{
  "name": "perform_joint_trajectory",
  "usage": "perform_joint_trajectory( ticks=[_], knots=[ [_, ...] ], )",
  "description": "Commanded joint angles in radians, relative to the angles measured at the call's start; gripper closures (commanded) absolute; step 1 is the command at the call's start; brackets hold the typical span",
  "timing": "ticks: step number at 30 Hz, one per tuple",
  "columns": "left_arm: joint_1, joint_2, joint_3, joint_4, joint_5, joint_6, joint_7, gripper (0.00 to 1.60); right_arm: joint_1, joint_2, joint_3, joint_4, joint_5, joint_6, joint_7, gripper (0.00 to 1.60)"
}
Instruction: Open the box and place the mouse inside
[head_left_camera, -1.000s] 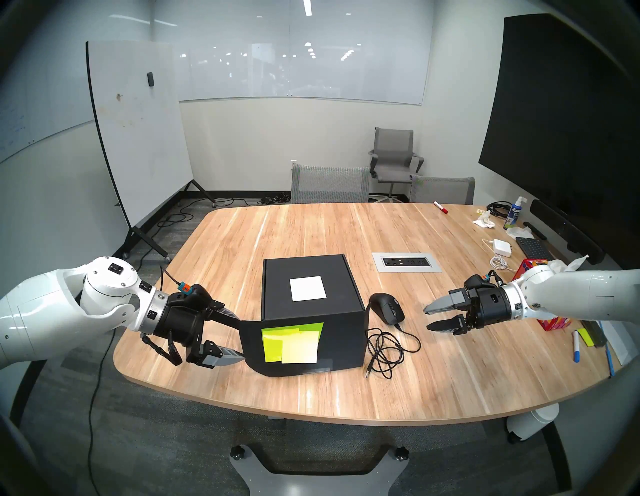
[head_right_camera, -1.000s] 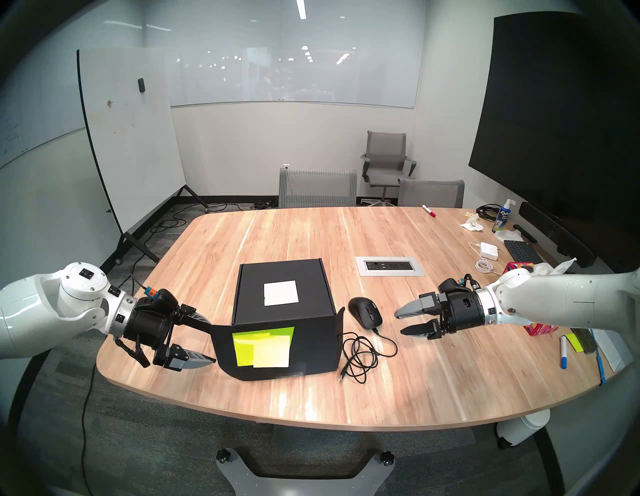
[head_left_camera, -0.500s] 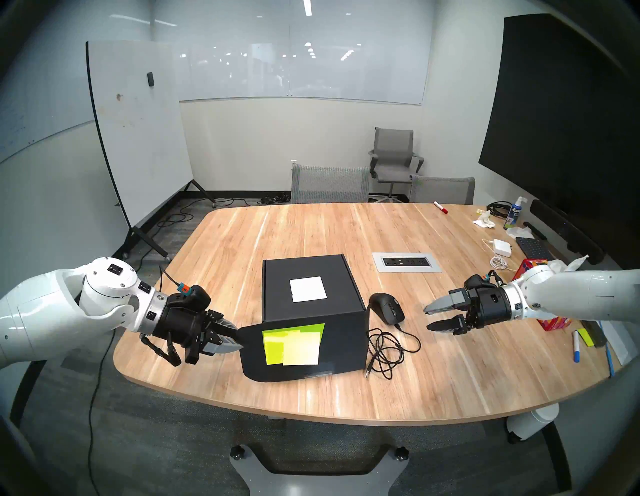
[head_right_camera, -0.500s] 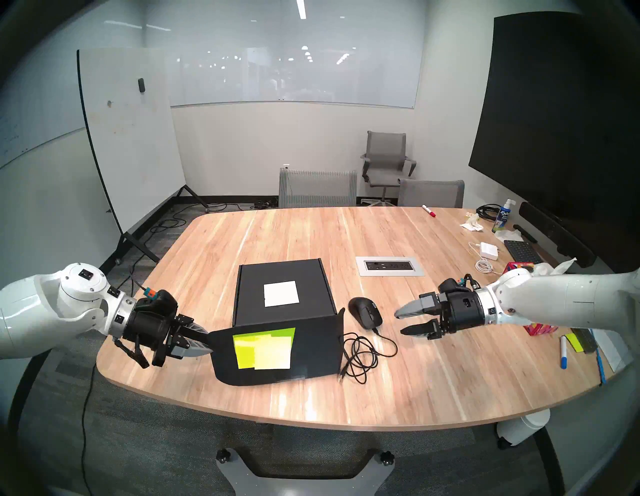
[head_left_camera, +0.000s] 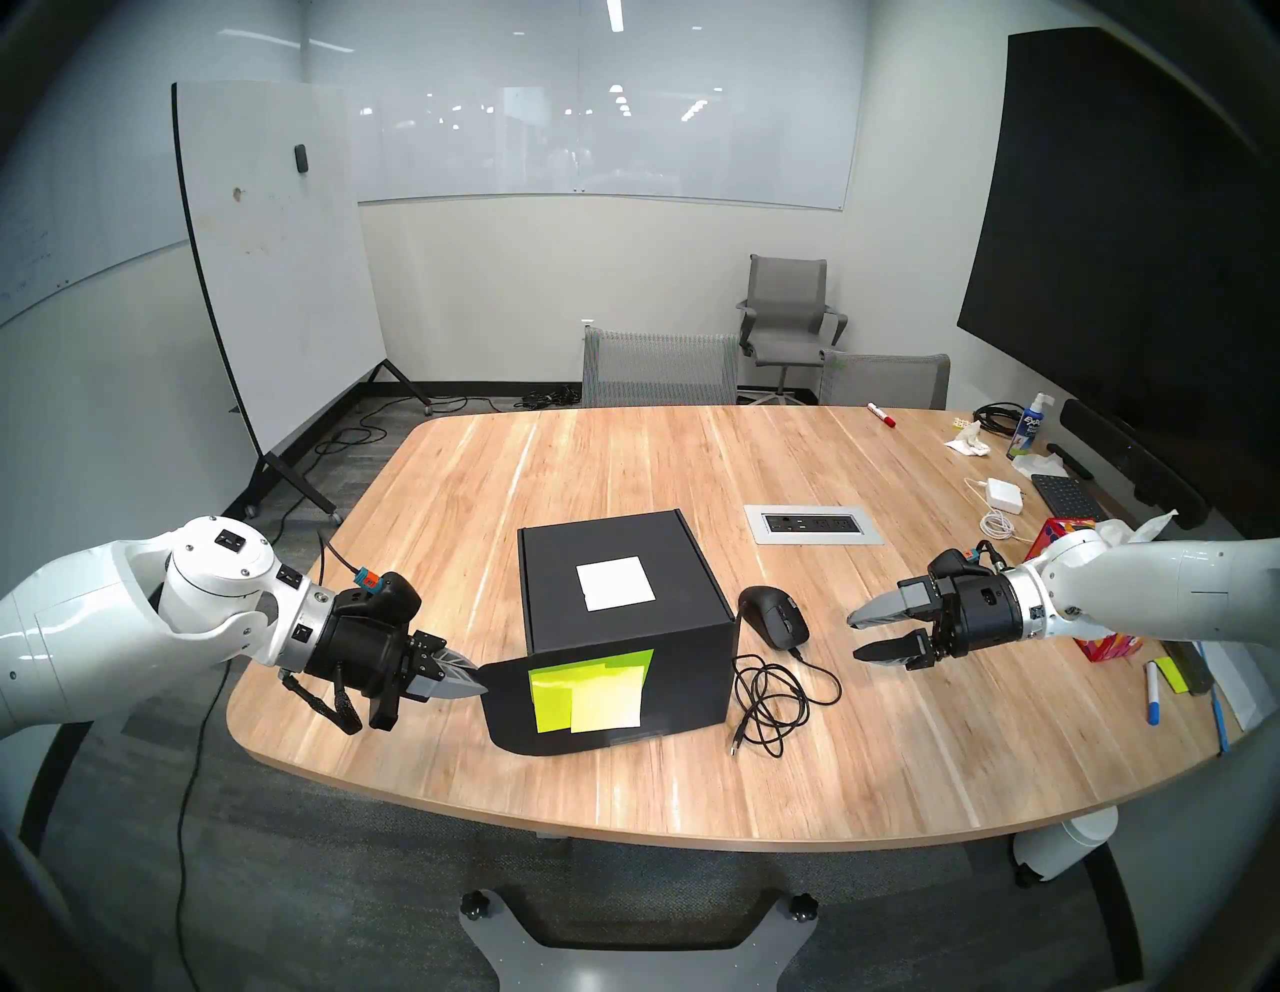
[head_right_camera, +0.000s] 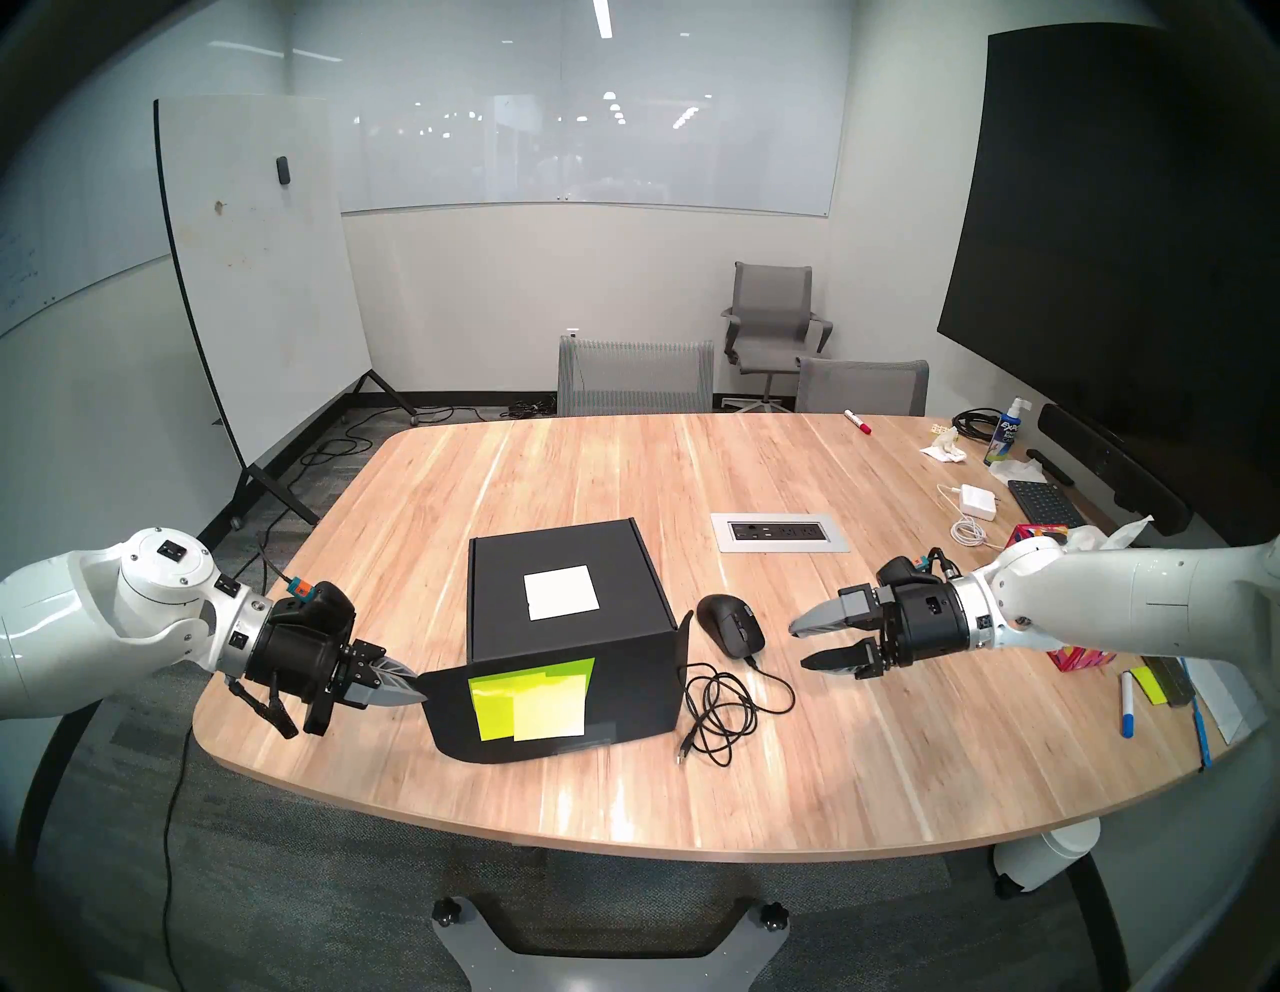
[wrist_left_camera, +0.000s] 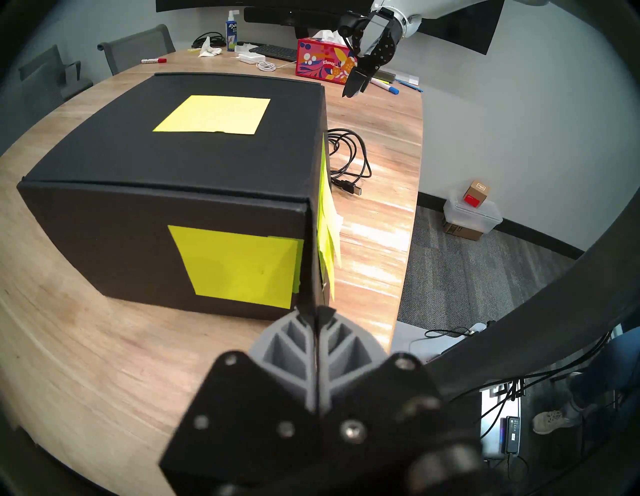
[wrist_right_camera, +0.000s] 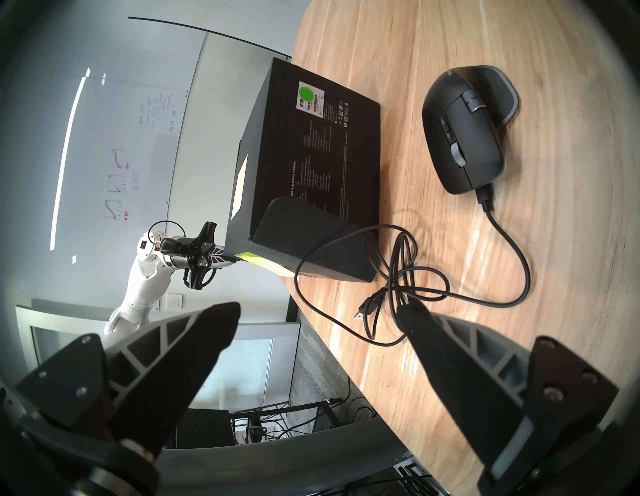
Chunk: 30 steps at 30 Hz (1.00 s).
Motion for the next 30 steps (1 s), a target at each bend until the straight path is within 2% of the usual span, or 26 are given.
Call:
perform_joint_trajectory(
  ticks=[1,12,16,30],
  knots=[
    [-0.006,0.006,-0.009,-0.006,-0.008,-0.012,0.006,1.60,0.013,0.000,0.009,0.002,0.002,0.002,0.007,0.00],
    [-0.011,0.015,-0.015,0.001,-0.037,-0.028,0.001,1.60,0.013,0.001,0.009,0.002,0.002,0.002,0.007,0.00],
    [-0.011,0.023,-0.019,0.007,-0.055,-0.062,-0.008,1.60,0.013,0.001,0.009,0.002,0.002,0.002,0.007,0.00],
    [-0.046,0.045,-0.053,0.016,-0.150,-0.033,-0.068,1.60,0.012,0.001,0.010,0.002,0.002,0.002,0.006,0.00]
  ],
)
